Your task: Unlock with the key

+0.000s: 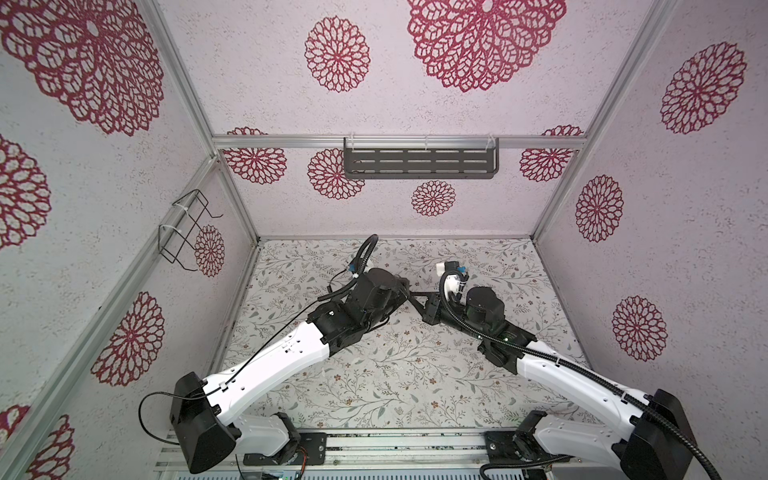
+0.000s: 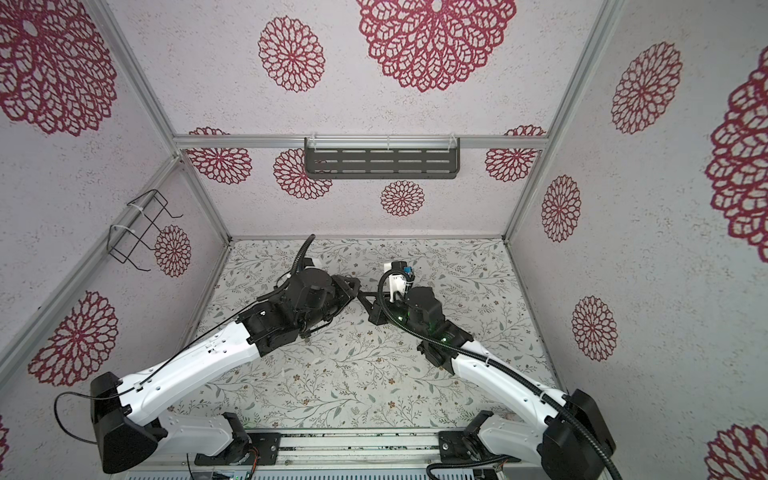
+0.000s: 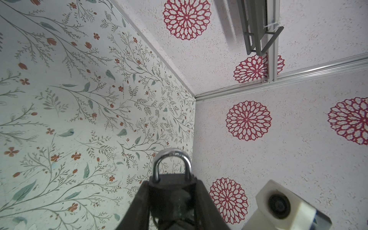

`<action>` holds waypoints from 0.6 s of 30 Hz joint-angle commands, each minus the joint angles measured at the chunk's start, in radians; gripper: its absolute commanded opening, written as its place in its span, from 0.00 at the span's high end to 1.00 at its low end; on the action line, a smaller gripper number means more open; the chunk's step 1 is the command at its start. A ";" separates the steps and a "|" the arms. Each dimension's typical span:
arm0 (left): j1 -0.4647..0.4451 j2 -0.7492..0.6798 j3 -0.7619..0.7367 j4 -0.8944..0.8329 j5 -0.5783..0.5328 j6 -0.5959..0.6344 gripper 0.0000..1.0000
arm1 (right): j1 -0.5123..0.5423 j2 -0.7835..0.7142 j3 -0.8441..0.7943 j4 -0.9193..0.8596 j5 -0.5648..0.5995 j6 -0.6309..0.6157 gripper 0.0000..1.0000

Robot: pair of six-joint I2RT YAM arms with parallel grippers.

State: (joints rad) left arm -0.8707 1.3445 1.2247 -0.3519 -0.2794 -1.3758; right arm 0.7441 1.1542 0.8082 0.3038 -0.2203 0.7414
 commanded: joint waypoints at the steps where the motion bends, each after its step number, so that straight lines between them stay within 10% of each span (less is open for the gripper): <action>1: -0.004 -0.039 -0.027 0.063 -0.003 0.011 1.00 | -0.005 -0.011 0.034 0.059 -0.011 0.018 0.97; 18: 0.000 -0.117 -0.183 0.360 0.067 0.067 1.00 | -0.012 0.005 0.104 0.252 -0.092 0.290 1.00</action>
State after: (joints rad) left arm -0.8658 1.2377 1.0721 -0.0978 -0.2707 -1.3323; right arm 0.7372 1.1603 0.8433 0.3691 -0.2832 0.9398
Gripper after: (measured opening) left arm 0.339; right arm 0.049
